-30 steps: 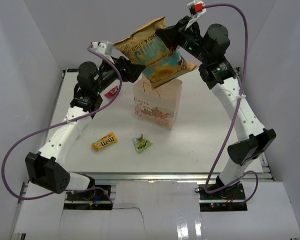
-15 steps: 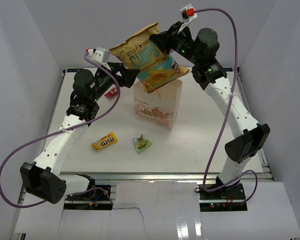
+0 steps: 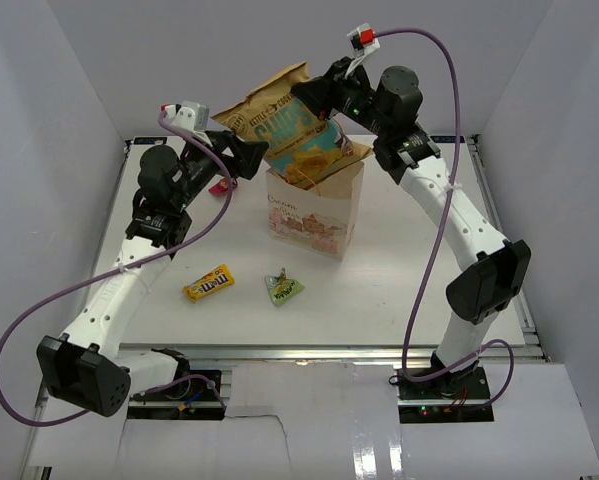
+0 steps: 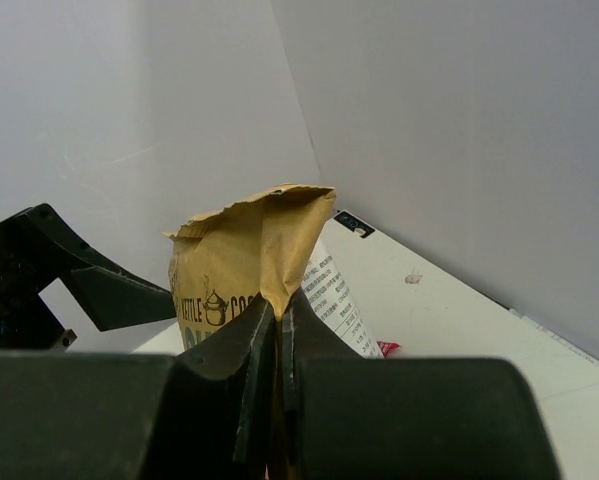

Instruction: Place the snacks into the paper bag

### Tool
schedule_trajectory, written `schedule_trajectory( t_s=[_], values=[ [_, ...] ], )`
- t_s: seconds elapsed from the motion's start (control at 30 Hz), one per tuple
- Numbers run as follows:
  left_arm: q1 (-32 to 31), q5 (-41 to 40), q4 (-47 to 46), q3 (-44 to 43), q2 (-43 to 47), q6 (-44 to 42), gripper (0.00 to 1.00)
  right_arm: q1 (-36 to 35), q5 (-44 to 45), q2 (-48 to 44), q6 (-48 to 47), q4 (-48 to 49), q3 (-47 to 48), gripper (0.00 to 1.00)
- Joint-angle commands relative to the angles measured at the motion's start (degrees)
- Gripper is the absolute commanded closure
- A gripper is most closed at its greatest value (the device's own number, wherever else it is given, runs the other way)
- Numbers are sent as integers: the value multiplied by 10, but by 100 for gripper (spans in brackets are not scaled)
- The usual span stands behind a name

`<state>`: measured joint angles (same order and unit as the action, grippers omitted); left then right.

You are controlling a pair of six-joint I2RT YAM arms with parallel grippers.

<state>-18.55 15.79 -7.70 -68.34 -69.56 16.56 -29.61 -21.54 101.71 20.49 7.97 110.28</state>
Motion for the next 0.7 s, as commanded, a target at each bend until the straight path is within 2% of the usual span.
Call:
schedule_trajectory(
  t_s=[0.0,0.5,0.67],
  values=[
    [5,-3,-1,7,26,1,2,-5,-9,-7,23,75,2,92],
    [11,-15,18,55,72,1,2,-16,11,11,58,102,-36,91],
    [11,-16,23,71,87,3,2,-15,9,0,48,103,-66,79]
  ],
)
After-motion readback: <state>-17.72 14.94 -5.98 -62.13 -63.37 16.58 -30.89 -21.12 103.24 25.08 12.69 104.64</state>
